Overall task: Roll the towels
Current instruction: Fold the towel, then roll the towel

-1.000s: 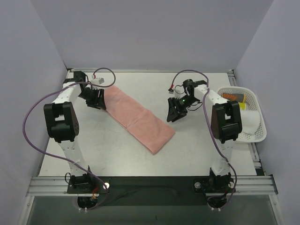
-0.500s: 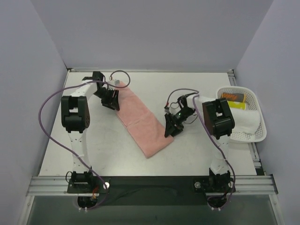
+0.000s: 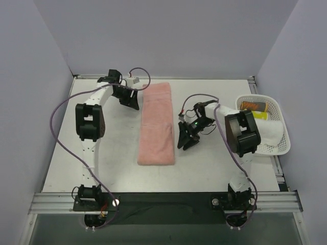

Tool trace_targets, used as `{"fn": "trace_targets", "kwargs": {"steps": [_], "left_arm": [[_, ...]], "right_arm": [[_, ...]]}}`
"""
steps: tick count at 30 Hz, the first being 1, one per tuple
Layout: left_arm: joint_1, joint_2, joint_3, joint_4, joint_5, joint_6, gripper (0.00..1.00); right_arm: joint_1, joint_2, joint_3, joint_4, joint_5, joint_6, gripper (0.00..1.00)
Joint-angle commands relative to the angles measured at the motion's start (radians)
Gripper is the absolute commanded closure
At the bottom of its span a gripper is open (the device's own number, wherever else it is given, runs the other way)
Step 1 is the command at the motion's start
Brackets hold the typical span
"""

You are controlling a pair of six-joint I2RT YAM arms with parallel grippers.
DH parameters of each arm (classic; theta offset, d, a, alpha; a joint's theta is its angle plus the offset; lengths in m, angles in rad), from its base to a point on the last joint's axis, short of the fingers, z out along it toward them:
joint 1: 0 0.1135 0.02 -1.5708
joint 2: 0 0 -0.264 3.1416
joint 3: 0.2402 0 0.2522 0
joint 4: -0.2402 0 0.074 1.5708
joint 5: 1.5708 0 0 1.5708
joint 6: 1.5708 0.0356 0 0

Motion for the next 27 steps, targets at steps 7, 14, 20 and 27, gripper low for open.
{"fn": "trace_targets", "kwargs": {"steps": [7, 14, 20, 27], "left_arm": [[0.057, -0.891, -0.835, 0.194, 0.061, 0.369, 0.36], [-0.133, -1.249, -1.26, 0.251, -0.06, 0.632, 0.34], [-0.42, -1.366, -1.464, 0.382, -0.165, 0.658, 0.33], [-0.617, -1.308, -1.588, 0.55, -0.287, 0.665, 0.33]], "right_arm": [[-0.041, -0.163, 0.129, 0.033, -0.03, 0.089, 0.52], [0.126, -0.047, 0.251, 0.1, -0.028, 0.186, 0.53], [0.171, 0.099, 0.217, 0.156, 0.055, 0.237, 0.55], [0.166, 0.185, 0.182, 0.156, 0.075, 0.22, 0.59]]}}
